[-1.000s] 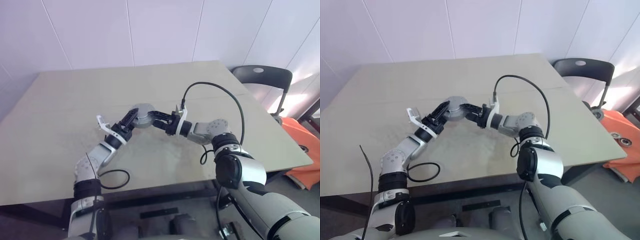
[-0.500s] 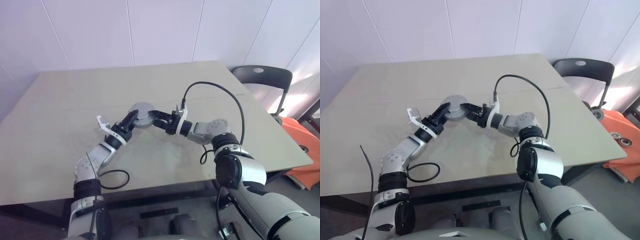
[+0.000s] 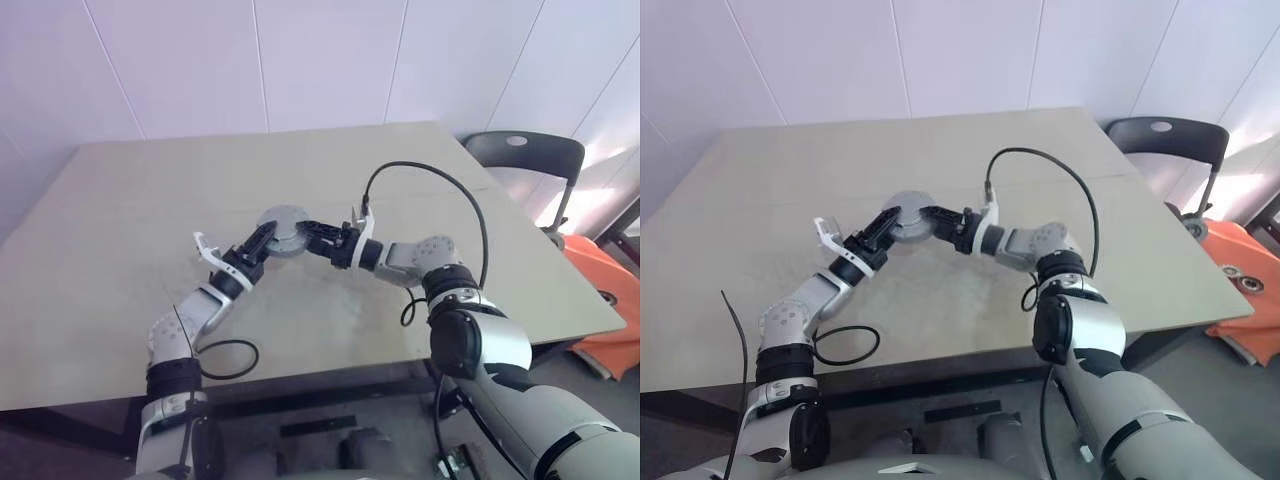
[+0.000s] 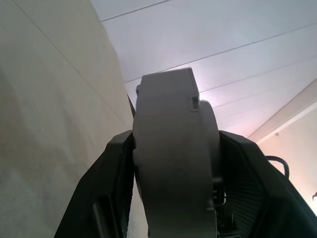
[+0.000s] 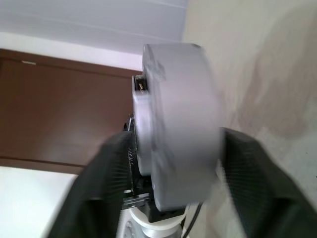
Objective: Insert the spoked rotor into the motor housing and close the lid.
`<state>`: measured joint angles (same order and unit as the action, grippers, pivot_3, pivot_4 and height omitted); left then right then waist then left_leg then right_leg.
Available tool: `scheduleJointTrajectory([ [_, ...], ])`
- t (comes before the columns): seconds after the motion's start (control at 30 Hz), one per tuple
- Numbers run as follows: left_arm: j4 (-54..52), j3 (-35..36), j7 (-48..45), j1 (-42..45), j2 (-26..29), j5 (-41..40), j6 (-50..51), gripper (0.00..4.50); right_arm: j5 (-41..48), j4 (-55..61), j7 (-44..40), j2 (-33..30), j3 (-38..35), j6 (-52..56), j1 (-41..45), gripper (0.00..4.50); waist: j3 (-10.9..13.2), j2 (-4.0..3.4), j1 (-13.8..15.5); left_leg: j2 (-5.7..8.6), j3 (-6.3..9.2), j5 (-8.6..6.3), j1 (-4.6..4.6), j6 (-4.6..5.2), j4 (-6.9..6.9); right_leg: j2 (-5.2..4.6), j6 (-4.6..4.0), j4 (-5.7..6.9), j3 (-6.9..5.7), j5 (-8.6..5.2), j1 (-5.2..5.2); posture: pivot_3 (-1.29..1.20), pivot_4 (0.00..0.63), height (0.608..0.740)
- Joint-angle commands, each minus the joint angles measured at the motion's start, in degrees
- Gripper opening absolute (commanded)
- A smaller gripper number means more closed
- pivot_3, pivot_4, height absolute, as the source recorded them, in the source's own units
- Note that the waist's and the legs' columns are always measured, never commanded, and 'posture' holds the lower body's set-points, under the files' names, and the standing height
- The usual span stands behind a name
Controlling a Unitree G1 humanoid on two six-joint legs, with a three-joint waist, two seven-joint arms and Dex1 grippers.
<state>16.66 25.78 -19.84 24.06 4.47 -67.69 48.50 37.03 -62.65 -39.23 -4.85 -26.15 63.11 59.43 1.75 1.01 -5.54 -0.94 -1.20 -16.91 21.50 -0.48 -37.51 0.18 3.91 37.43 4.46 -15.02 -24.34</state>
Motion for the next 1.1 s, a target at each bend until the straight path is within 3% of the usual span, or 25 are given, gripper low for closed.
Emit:
scheduleJointTrajectory([
  [0.03,-3.39,0.14,-0.84,1.40,0.25,-1.05,-0.09,2.27,0.99,0.70,0.61,0.23,-1.04,0.18,0.84,3.72,0.00,0.00,-0.01,0.00,0.00,0.00,0.00,0.00,0.00,0.00,0.00,0.01,0.00,0.00,0.00,0.00,0.000,0.740],
  [0.37,-3.67,1.26,-0.88,1.28,0.58,-1.08,-1.90,2.27,0.15,0.06,0.43,-0.58,-0.27,-0.21,0.47,3.72,0.00,0.00,0.00,0.00,0.00,0.00,0.01,0.00,-0.08,-0.01,0.00,0.05,0.00,0.00,0.00,0.00,0.000,0.740],
  [0.73,-8.36,10.08,1.73,-1.52,5.43,-4.51,-5.36,2.27,-0.68,-1.75,-0.92,-1.17,-0.11,-1.52,0.53,3.72,0.00,0.00,-0.03,-0.02,0.01,0.00,0.01,0.00,-0.18,0.00,0.00,0.14,0.00,0.00,0.00,0.00,0.000,0.740],
  [0.97,-7.81,14.18,1.34,-3.01,10.36,-3.85,-7.64,2.27,-1.79,-2.87,-1.09,-0.33,0.32,-2.86,1.05,3.72,0.00,0.01,-0.04,-0.01,0.01,0.00,0.07,0.00,-0.33,-0.05,0.09,0.16,-0.01,0.06,0.00,0.00,0.000,0.740],
  [1.1,-1.60,15.08,0.30,-1.01,17.07,0.88,-10.21,2.27,-2.29,-3.14,-1.19,0.26,0.64,-3.39,1.26,3.72,-0.01,0.03,-0.05,0.00,0.01,-0.01,0.09,0.00,-0.41,-0.06,0.13,0.17,-0.03,0.08,0.02,0.00,0.000,0.740],
])
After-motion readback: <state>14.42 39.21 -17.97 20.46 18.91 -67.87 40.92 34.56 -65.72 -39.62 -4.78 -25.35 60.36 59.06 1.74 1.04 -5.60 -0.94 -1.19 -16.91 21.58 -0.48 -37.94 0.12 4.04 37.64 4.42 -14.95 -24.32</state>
